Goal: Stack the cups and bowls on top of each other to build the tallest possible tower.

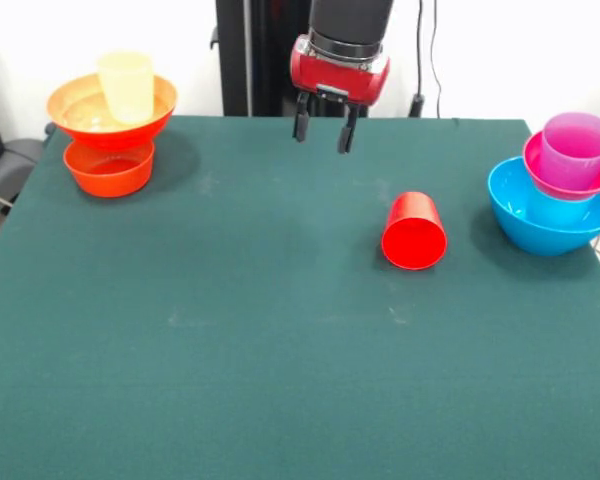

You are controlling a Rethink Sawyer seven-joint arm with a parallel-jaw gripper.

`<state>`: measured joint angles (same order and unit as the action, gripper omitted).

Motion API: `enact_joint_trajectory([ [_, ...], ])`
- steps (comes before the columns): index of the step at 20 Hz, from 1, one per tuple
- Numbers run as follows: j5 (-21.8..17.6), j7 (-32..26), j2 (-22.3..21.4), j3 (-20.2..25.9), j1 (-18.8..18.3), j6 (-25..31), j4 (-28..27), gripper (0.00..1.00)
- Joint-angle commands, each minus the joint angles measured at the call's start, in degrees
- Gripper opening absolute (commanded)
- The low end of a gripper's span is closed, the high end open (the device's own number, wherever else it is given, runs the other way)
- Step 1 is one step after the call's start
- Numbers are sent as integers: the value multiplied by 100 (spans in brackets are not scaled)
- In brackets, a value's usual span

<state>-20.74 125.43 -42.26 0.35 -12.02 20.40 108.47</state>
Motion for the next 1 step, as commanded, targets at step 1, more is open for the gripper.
enact_joint_trajectory([
  [1, 192, 859, 364, -310, 514, 635, -260, 100],
])
